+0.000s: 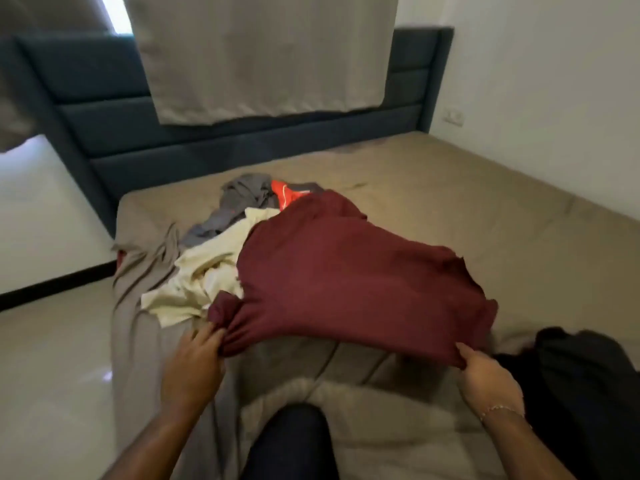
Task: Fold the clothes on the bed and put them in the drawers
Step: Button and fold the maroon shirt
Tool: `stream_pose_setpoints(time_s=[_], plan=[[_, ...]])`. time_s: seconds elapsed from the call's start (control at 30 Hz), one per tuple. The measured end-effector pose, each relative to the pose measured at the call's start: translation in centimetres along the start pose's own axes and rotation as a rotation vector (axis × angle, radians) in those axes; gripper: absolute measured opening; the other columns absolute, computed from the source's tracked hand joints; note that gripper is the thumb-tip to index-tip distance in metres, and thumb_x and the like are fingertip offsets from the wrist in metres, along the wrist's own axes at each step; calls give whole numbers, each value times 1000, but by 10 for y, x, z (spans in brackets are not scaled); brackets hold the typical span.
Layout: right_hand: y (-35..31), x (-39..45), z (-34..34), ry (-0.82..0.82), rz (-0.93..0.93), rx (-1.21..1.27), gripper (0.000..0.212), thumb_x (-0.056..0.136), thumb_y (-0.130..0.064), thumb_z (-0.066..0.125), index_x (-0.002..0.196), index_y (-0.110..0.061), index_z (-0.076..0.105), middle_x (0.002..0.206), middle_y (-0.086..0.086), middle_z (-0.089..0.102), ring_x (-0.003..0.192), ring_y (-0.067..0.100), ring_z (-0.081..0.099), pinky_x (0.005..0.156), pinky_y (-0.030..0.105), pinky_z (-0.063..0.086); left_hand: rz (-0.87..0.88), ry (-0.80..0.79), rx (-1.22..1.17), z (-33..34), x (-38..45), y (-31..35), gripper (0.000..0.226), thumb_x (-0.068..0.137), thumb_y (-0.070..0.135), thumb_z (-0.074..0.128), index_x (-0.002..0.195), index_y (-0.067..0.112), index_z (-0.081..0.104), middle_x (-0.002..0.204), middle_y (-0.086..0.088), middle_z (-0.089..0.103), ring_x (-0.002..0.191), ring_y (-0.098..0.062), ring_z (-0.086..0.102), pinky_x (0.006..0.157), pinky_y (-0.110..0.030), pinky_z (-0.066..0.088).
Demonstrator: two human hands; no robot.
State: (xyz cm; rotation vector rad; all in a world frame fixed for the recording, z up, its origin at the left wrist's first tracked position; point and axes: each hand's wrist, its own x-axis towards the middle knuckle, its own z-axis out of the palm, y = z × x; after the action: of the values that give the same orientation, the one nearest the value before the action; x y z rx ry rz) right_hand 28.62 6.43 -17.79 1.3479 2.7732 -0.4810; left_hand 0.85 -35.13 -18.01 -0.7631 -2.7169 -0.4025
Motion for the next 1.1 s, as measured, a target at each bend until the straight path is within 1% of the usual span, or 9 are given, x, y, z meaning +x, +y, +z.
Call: stream_pose_setpoints(time_s=[0.2, 0.33, 0.47, 0.6, 0.67, 0.73, 0.8, 0.93, 1.1], plan=[[36, -78, 52, -181, -87, -389, 42, 99, -20, 38, 134, -32, 56, 127, -6, 65, 110, 19, 67, 89, 31, 53, -65, -377, 147, 23, -122, -31, 6, 78, 24, 75, 84, 23, 75, 95, 1, 69, 85, -29, 64, 61, -39, 54], [49, -93, 60, -186, -111, -361, 54, 98, -23, 43, 152, -28, 43, 132, 1, 62, 108, 21, 68, 89, 31, 51, -269, -393, -1, 25, -120, -24, 25, 90, 32, 67, 113, 25, 75, 108, -3, 67, 96, -28, 66, 77, -38, 56], [59, -100, 73, -227, -63, -349, 66, 102, -27, 41, 165, -22, 19, 160, 10, 39, 118, 23, 63, 99, 29, 49, -383, -521, -114, 16, -106, -14, 63, 88, 46, 67, 147, 29, 52, 125, -7, 69, 107, -30, 68, 87, -38, 55], [58, -105, 85, -214, -1, -300, 64, 102, -33, 27, 164, -24, 20, 168, 10, 21, 131, 28, 53, 106, 34, 46, -367, -178, -130, 7, -65, 2, 43, 83, 44, 68, 123, 28, 66, 108, -5, 59, 97, -31, 64, 79, -41, 55], [53, -107, 88, -164, 32, -316, 68, 98, -38, 48, 162, -23, 30, 169, 15, 15, 139, 36, 43, 109, 45, 45, -344, -98, -316, 12, -31, 16, 36, 84, 31, 71, 119, 24, 70, 111, -5, 60, 101, -28, 64, 87, -40, 53], [48, -108, 87, -74, -61, -346, 87, 75, -32, 80, 154, -14, 47, 167, 22, 21, 141, 45, 38, 102, 58, 42, -367, -183, -462, 23, 2, 31, 38, 87, 28, 71, 124, 20, 67, 121, -6, 62, 107, -26, 65, 94, -35, 50], [41, -104, 89, -25, -199, -390, 97, 60, -24, 88, 149, -10, 53, 165, 21, 30, 140, 44, 42, 97, 60, 40, -393, -342, -456, 42, 24, 39, 53, 90, 34, 71, 138, 16, 57, 131, -11, 58, 118, -29, 62, 100, -36, 47], [27, -94, 102, -167, -354, -408, 79, 89, -24, 65, 161, -25, 32, 169, 4, 28, 150, 24, 36, 117, 47, 36, -532, -607, -340, 81, 32, 41, 55, 92, 45, 72, 134, 12, 60, 133, -13, 65, 123, -35, 61, 104, -44, 50], [44, -86, 116, -275, -176, -290, 70, 96, -14, 53, 162, -13, 29, 169, 6, 25, 155, 19, 27, 126, 34, 24, -816, -410, -316, 92, 29, 20, 40, 97, 43, 53, 128, 23, 68, 135, -9, 63, 133, -36, 50, 110, -56, 33]])
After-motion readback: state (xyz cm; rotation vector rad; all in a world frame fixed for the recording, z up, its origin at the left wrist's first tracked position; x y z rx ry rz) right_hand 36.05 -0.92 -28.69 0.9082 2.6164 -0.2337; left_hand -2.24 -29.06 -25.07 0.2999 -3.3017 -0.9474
